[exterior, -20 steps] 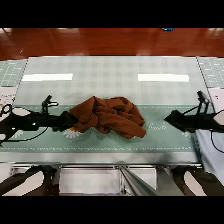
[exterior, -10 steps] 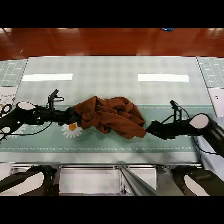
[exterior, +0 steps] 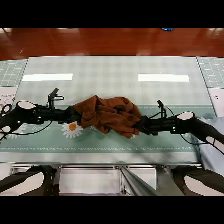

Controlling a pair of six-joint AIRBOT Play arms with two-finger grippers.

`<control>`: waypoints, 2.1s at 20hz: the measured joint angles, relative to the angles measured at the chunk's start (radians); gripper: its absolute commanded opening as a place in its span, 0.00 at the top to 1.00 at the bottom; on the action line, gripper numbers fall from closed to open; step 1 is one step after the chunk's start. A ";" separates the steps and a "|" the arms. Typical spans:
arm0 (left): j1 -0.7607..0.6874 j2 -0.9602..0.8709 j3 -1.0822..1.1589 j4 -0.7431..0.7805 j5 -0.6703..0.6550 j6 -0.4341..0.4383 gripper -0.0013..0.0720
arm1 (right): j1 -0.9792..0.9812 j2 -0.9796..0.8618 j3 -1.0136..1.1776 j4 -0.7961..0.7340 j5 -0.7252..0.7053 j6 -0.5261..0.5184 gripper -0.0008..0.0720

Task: Fold the shirts.

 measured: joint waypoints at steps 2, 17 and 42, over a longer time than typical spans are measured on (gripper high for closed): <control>0.004 0.000 0.009 0.000 0.005 0.001 0.96 | 0.000 -0.029 0.028 0.054 0.042 -0.079 0.95; 0.186 0.175 1.067 0.075 -0.210 -0.183 0.96 | -0.104 0.154 1.323 -0.541 0.338 0.237 0.95; -0.082 0.518 0.958 0.561 -0.369 -0.293 0.96 | -0.108 0.504 1.152 -0.660 0.581 0.282 0.96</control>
